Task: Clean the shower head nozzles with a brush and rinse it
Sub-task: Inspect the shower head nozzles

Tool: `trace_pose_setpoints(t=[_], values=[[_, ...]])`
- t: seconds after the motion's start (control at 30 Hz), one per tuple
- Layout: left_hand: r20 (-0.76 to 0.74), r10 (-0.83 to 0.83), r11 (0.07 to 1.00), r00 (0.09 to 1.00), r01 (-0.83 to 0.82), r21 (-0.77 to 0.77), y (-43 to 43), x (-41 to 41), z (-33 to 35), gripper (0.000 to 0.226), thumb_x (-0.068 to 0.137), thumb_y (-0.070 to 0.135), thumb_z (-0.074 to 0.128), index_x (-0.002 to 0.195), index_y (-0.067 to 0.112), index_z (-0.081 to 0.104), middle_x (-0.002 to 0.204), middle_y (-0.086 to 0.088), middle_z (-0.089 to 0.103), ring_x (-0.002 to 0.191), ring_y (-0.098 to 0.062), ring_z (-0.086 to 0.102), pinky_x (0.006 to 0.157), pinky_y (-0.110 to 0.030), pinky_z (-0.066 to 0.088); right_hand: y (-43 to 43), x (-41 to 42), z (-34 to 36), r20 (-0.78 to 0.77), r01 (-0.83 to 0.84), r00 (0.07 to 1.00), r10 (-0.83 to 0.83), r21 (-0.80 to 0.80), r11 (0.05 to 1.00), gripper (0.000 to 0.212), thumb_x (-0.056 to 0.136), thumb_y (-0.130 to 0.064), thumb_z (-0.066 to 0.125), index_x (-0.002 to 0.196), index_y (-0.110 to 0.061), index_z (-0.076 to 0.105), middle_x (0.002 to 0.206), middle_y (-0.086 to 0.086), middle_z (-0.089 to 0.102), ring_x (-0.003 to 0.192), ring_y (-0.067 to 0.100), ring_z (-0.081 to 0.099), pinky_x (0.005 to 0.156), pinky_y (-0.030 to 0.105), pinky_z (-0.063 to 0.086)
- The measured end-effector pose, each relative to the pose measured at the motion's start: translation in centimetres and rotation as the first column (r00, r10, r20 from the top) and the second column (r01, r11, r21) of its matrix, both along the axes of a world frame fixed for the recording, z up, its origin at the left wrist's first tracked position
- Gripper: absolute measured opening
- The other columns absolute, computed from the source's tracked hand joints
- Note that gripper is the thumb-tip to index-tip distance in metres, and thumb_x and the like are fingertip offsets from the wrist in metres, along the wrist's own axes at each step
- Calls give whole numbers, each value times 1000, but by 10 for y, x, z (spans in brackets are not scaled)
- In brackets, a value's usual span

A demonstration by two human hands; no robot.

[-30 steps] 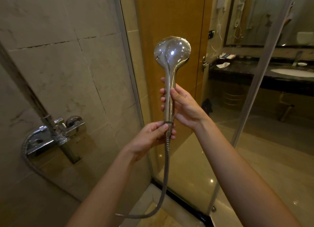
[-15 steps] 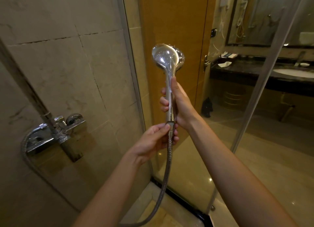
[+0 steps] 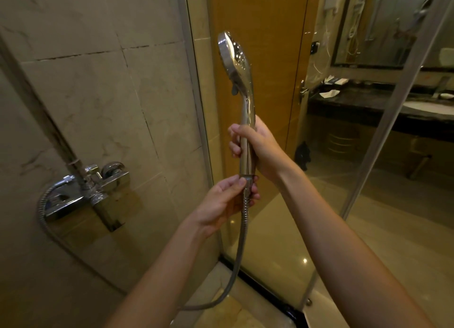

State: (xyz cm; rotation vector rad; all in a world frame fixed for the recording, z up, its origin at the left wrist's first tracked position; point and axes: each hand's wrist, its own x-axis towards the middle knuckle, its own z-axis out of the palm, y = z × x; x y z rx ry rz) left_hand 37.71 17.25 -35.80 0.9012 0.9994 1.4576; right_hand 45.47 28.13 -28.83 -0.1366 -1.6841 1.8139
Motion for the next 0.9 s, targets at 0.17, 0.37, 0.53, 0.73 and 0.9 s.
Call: trace_pose_setpoints(t=[0.17, 0.37, 0.53, 0.73, 0.9], values=[[-113, 110, 994, 987, -110, 14, -3, -1, -5, 25, 81, 28, 57, 101, 14, 64, 84, 1, 68, 82, -12, 66, 79, -24, 50, 2, 11, 3, 130, 102, 980, -152, 327, 939, 44, 89, -33, 55, 128, -26, 36, 104, -10, 51, 98, 6, 53, 88, 28, 50], [-207, 136, 991, 969, -135, 19, -2, 3, -9, 27, 83, 26, 56, 105, 13, 64, 91, 1, 72, 91, -14, 68, 77, -19, 52, 5, 21, 11, 244, 26, 957, -157, 467, 884, 50, 91, -29, 59, 136, -15, 40, 102, -9, 54, 96, 7, 55, 93, 35, 49], [-220, 181, 983, 959, -173, 55, -1, -1, -7, 29, 83, 25, 58, 106, 9, 65, 89, -2, 72, 89, -15, 67, 80, -20, 51, 5, 22, 8, 172, 124, 968, -185, 312, 942, 50, 79, -25, 72, 122, -8, 51, 108, 12, 61, 94, 28, 65, 93, 49, 53], [-212, 241, 970, 947, -226, 91, 1, -8, 2, 16, 83, 20, 58, 96, 16, 67, 80, 2, 72, 79, -10, 68, 74, -16, 52, -5, 6, 0, -40, 113, 991, -127, -253, 961, 54, 70, -30, 71, 117, -10, 54, 90, 1, 67, 84, 13, 64, 88, 34, 53], [-179, 275, 961, 945, -267, 65, 0, -9, -2, 17, 82, 22, 59, 97, 20, 68, 80, 1, 73, 80, -12, 69, 74, -17, 52, -12, -2, -3, -33, 52, 998, -60, -191, 980, 35, 97, -30, 47, 128, -17, 55, 91, 2, 59, 84, 13, 57, 81, 29, 52]])
